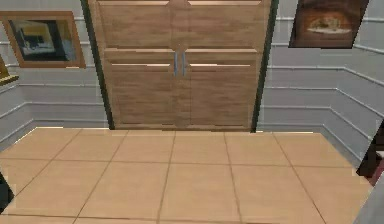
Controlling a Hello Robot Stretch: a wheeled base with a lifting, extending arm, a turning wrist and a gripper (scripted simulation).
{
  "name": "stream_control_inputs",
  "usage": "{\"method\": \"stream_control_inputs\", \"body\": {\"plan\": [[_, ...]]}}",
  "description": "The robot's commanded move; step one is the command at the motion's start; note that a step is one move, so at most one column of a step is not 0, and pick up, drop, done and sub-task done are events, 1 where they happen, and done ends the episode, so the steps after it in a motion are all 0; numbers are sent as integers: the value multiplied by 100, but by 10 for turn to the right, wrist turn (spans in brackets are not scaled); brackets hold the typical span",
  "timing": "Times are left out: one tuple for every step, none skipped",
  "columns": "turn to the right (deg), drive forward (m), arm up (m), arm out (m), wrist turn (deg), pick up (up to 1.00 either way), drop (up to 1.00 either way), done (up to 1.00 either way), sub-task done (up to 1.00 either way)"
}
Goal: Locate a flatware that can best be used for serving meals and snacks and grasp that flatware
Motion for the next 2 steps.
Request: {"method": "stream_control_inputs", "body": {"plan": [[-120,0,0,0,0,0,0,0,0],[0,0,50,0,0,0,0,0,0]]}}
